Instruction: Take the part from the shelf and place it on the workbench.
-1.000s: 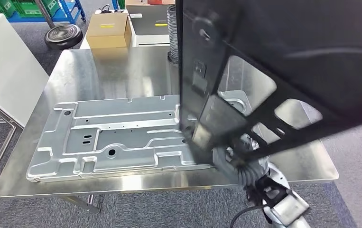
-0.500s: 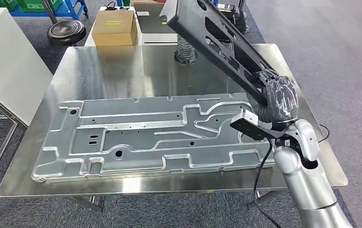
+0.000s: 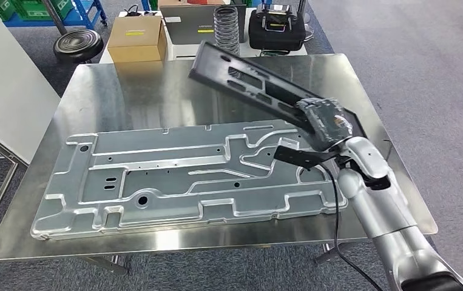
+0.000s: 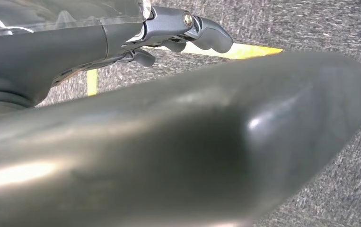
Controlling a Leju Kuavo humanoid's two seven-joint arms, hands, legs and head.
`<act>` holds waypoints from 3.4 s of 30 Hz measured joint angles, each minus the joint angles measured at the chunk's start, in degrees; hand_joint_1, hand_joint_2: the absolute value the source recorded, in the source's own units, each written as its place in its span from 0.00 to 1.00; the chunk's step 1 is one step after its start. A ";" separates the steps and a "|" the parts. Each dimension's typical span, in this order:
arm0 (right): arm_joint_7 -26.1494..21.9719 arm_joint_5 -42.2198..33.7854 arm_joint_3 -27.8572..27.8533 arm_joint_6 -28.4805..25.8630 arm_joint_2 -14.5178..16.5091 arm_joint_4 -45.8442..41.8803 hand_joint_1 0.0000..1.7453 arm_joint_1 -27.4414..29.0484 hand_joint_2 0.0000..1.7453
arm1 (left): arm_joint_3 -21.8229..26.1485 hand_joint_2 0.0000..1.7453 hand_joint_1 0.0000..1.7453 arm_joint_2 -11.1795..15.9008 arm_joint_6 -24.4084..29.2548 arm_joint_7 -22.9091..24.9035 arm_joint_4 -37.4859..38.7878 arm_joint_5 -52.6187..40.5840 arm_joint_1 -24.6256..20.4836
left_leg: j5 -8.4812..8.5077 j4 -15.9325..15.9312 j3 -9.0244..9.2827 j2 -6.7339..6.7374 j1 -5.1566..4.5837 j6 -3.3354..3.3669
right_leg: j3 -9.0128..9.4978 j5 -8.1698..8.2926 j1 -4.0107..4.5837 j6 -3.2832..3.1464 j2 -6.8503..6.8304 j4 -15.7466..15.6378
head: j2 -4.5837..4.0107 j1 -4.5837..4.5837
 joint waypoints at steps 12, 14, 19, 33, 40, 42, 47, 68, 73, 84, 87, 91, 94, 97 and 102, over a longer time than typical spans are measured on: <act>-4.96 -9.45 19.93 9.15 8.72 16.73 1.00 -11.50 1.00 | 0.02 0.00 0.00 -0.09 -0.09 -0.61 0.02 -0.26 -0.26 | 0.05 -1.91 1.15 -0.40 0.02 1.95 | -7.67 -4.46 -0.16 1.66 -0.36 14.04 | 0.00 0.53; -5.22 -9.84 21.57 9.83 9.76 17.61 1.00 -12.70 1.00 | 0.03 0.00 0.00 -0.24 -0.12 -0.67 0.02 -0.29 -0.22 | -0.23 -1.67 1.21 -0.59 -0.14 1.71 | -4.09 -0.33 0.11 0.91 -0.40 5.71 | 0.00 0.49; -5.53 -11.62 25.61 12.22 12.62 19.78 1.00 -15.80 1.00 | 0.09 0.00 0.00 -0.55 -0.19 -1.06 0.04 -0.22 -0.11 | -0.56 -1.54 1.15 -0.45 -0.12 0.26 | -1.88 1.23 0.55 -0.31 -0.34 0.20 | 0.00 0.47; -5.20 -14.86 33.96 15.26 15.82 28.74 1.00 -18.85 1.00 | 0.08 0.00 0.00 -0.69 -2.34 -5.04 0.04 -0.80 0.15 | -0.67 -0.49 0.49 -0.40 0.93 -0.53 | -1.39 0.46 0.24 0.68 -0.19 0.78 | 0.00 0.08; -4.37 -14.63 37.57 18.10 16.04 34.34 1.00 -20.64 1.00 | -0.05 0.00 0.00 -0.58 -3.00 -6.58 0.04 -1.52 0.07 | -0.28 -1.03 0.74 -0.28 0.73 1.37 | -8.69 -7.29 -0.16 1.94 -0.31 16.91 | 0.00 0.32; -4.40 -14.66 38.26 18.13 16.07 35.55 1.00 -21.03 1.00 | -0.08 0.00 0.00 -0.56 -2.98 -6.84 0.04 -1.73 0.11 | -0.30 -1.02 0.87 -0.32 0.44 1.41 | -8.53 -5.90 -0.06 1.55 -0.31 16.46 | 0.00 0.33; -4.69 -14.71 39.63 18.04 16.52 37.72 0.00 -22.09 0.00 | -0.33 1.00 0.00 -0.79 -3.31 -7.55 0.04 -1.77 0.06 | -0.26 -1.11 1.06 -0.44 -0.02 0.95 | -0.86 -0.07 1.05 -0.64 -0.56 0.68 | 0.00 0.19; -15.88 -46.68 29.16 26.99 15.60 35.69 0.00 -20.33 0.00 | -0.84 0.00 0.00 -0.31 -2.61 -8.49 0.04 -2.01 0.17 | -0.22 -1.37 1.04 -0.17 0.81 1.18 | -3.71 -3.54 0.18 1.59 -0.29 6.86 | 0.00 0.20; -21.12 -62.24 20.24 23.02 11.53 23.35 0.00 -12.70 0.00 | -0.37 0.00 0.00 -0.30 -2.80 -8.69 0.04 -0.80 0.35 | -0.39 -1.28 1.19 -0.55 0.66 1.50 | -7.77 -4.47 0.21 1.54 -0.31 14.20 | 0.00 0.42; -26.12 -75.19 -1.16 22.68 4.20 -13.90 0.00 11.90 0.00 | 1.63 0.00 0.00 -0.23 -1.59 -9.45 0.05 0.32 1.05 | -6.77 7.82 -1.87 -0.39 0.34 -0.62 | -0.33 1.34 0.38 -1.12 -0.85 -1.17 | 0.00 0.40; -26.14 -75.36 -7.01 24.58 4.99 -21.29 0.00 17.41 0.00 | 1.90 0.00 0.00 -0.17 -1.56 -9.71 0.04 0.36 1.08 | -8.89 14.70 -4.76 -0.30 0.45 -0.98 | -0.31 1.17 0.41 -1.16 -0.79 -0.98 | 0.00 0.32; -26.09 -76.19 -12.69 28.14 6.78 -28.42 0.00 21.55 0.00 | 2.13 0.00 0.00 0.01 -1.77 -10.12 0.04 0.67 0.82 | -2.99 1.42 2.16 -0.31 0.32 -0.38 | -0.28 0.62 0.54 -0.50 -0.49 -0.15 | 0.00 0.35; -26.13 -76.53 -19.25 32.20 10.84 -35.41 0.00 25.70 0.00 | 2.57 0.00 0.00 0.04 -1.97 -10.67 0.04 0.94 0.77 | -2.57 -1.33 3.51 -0.45 0.04 0.55 | -0.33 0.43 0.67 0.33 -0.54 0.10 | 0.00 0.38; -26.15 -76.06 -24.93 32.93 14.10 -41.47 0.00 29.52 0.00 | 2.84 0.00 0.00 0.07 -2.04 -10.86 0.04 0.79 0.93 | -1.91 -1.89 3.71 -0.33 0.32 1.57 | -0.96 -1.33 0.49 1.20 -0.54 2.09 | 0.00 0.54; -26.06 -75.44 -30.42 32.20 17.33 -46.48 0.00 34.37 0.00 | 2.96 0.00 0.00 0.26 -2.09 -10.81 0.04 0.28 0.86 | -1.31 -1.84 2.96 0.03 0.31 1.99 | -6.73 -9.03 -0.05 2.12 -0.53 16.79 | 0.00 0.80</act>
